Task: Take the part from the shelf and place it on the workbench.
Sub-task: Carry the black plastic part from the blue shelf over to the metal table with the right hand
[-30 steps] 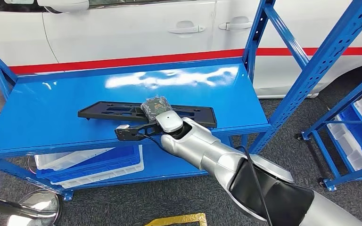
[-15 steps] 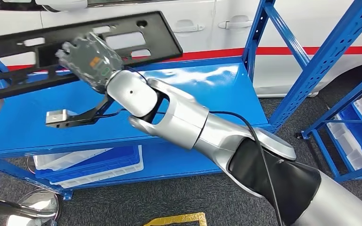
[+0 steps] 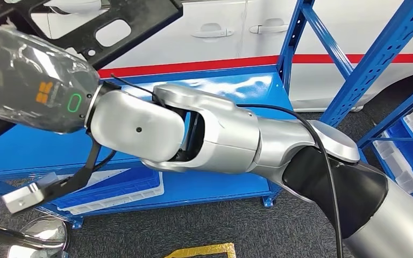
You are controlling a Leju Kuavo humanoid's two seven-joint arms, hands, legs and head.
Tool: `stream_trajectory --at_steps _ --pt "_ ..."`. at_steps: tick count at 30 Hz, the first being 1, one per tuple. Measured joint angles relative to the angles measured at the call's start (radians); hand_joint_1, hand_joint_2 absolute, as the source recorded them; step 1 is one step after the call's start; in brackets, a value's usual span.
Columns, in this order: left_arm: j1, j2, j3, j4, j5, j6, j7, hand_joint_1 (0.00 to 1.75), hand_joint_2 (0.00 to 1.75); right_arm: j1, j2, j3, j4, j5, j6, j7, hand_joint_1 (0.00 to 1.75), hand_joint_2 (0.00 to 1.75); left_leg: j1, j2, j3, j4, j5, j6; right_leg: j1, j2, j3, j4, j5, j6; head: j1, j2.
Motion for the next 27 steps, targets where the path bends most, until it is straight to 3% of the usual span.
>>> stream_trajectory --at_steps 11,24,27 --pt "0.000 0.000 -0.019 0.000 0.000 0.001 -0.005 0.00 1.75 0.010 -0.047 0.035 -0.124 -0.018 0.006 0.008 1.75 1.75 0.000 0.000 0.000 0.000 0.000 0.000 0.000 0.000 0.000 0.000 0.000 0.000 0.000 0.000" --pt "0.000 0.000 -0.024 0.000 0.012 -0.013 -0.014 0.00 1.75 0.050 -0.087 0.033 -0.146 -0.187 -0.002 0.051 1.75 1.75 0.000 0.000 0.000 0.000 0.000 0.000 0.000 0.000 0.000 0.000 0.000 0.000 0.000 0.000" --pt "0.000 0.001 -0.024 0.000 0.012 -0.015 -0.012 0.00 1.75 0.060 -0.092 0.020 -0.154 -0.218 -0.009 0.073 1.75 1.75 -0.002 0.000 -0.001 0.004 -0.002 0.009 -0.005 0.000 0.001 -0.005 0.003 0.005 -0.001 0.000"
